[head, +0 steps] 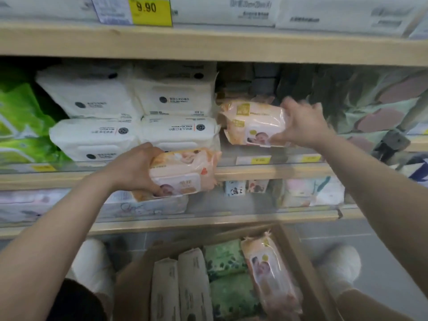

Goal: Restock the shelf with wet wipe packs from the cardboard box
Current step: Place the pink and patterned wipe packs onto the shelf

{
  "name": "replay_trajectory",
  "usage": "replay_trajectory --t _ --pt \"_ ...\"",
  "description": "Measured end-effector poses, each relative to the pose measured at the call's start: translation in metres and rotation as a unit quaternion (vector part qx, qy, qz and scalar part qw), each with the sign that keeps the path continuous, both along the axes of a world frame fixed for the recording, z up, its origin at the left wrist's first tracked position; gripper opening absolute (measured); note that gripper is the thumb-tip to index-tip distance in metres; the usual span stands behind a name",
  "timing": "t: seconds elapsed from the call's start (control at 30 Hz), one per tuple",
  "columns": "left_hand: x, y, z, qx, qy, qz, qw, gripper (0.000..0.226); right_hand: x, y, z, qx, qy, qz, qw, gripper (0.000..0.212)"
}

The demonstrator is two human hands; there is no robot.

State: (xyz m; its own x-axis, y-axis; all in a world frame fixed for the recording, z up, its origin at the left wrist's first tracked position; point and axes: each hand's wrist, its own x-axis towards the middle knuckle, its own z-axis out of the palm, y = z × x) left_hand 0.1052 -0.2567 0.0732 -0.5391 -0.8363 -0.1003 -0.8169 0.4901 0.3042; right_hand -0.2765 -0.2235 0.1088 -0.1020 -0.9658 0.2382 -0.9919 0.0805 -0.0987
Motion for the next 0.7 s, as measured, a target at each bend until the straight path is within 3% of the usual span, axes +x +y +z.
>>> replay_trajectory --t 0.1,0.2,0.33,0.7 --pt "0.002 -0.008 -0.007 0.004 0.012 0.004 1.0 0.081 0.002 -0.045 -0.02 0.043 0.004 0.01 0.999 0.084" --pt "0.001 -0.014 -0.009 0.004 0.028 0.012 1.0 0.087 0.007 -0.067 -0.045 0.094 -0.025 0.002 0.995 0.084" --pt "-0.005 -0.017 -0.008 0.012 0.032 0.008 0.999 0.083 0.024 -0.069 -0.059 0.032 0.016 0.023 0.999 0.084" --pt "-0.012 -0.017 -0.007 -0.013 0.021 -0.012 1.0 0.097 0.05 -0.085 -0.083 0.034 0.06 -0.029 0.997 0.074"
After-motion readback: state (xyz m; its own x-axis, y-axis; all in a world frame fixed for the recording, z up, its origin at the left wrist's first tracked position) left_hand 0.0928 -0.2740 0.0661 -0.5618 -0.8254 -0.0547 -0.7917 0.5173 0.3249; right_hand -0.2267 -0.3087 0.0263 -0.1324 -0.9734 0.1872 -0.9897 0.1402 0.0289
